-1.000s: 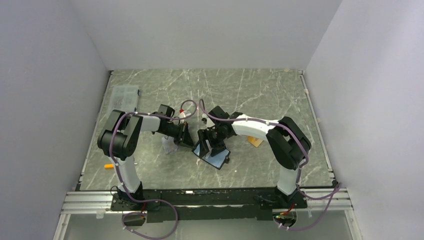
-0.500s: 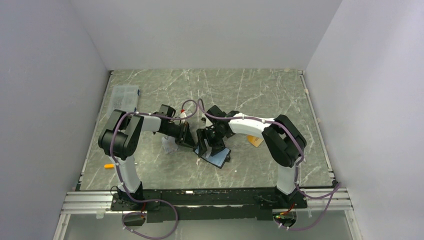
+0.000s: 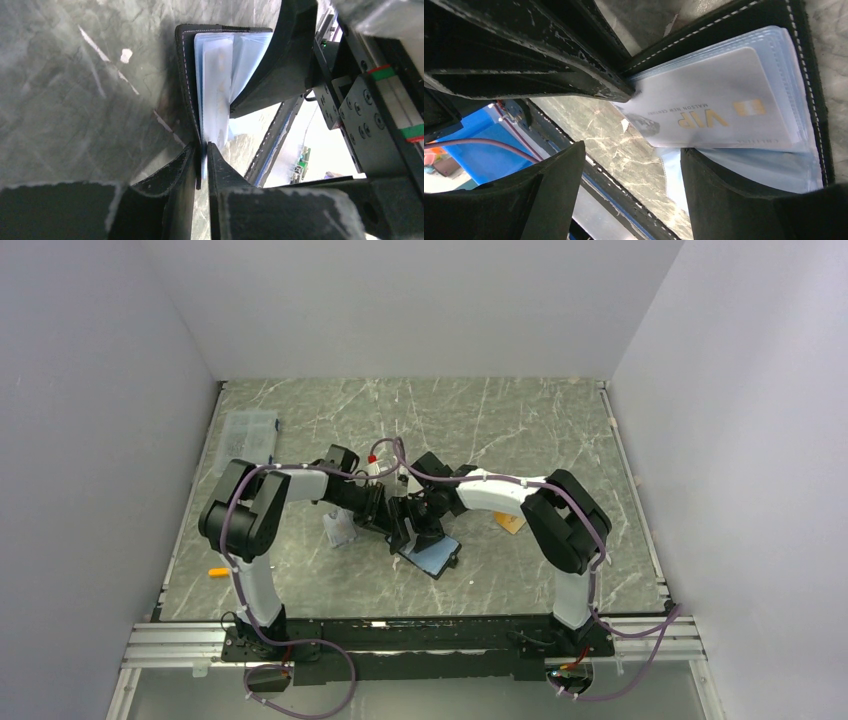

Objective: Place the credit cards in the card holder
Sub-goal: Insert the credit card into the card holder.

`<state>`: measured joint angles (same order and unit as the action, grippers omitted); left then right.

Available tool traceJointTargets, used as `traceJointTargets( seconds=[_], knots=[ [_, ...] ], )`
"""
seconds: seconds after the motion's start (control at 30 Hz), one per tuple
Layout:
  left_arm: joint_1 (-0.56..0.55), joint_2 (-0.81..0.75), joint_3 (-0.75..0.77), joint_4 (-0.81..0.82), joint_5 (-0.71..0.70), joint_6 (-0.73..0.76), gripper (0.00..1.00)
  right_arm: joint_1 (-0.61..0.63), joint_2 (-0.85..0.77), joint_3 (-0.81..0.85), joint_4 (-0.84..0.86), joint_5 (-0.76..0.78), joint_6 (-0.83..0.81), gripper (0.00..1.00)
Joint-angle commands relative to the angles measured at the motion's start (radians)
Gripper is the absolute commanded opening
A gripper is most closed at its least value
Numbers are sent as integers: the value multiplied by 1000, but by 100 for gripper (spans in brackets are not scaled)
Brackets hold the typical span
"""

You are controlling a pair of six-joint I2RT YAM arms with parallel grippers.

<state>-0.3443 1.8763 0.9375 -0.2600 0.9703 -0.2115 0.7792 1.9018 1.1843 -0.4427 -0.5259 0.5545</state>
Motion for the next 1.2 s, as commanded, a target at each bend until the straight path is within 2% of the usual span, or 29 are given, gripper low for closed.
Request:
traceJointTargets(
  seconds=[0.0,0.33,0.4,0.53,0.57,0.6,0.63,0.8,1.07,1.13,1.17],
  knots=[
    [-44,24,33,-15,-3,22,17,10,10,-25,116,-26,15,73],
    [-50,90,50,-39,38,31,8,8,23,-40,140,-12,9,72],
    [-51,105,61,-56,36,42,1,8,31,-36,141,-15,8,72],
    [-53,74,47,-61,-77,57,0,6,30,-55,133,-40,3,74],
    [-53,60,40,-62,-119,62,0,7,25,-62,128,-56,0,79],
    [-53,46,38,-64,-155,67,0,6,17,-69,119,-62,-6,97],
    [-53,35,37,-66,-182,73,0,6,11,-76,109,-65,-10,99],
    [-60,15,46,-83,-240,99,0,-1,-20,-109,75,-60,-25,100],
    [-61,26,41,-88,-221,95,0,-16,-101,-176,0,-30,-58,99],
    [-61,31,43,-88,-204,92,0,-30,-140,-203,13,-21,-48,94],
    [-61,32,43,-86,-185,87,0,-42,-161,-212,25,-22,-39,88]
  ],
)
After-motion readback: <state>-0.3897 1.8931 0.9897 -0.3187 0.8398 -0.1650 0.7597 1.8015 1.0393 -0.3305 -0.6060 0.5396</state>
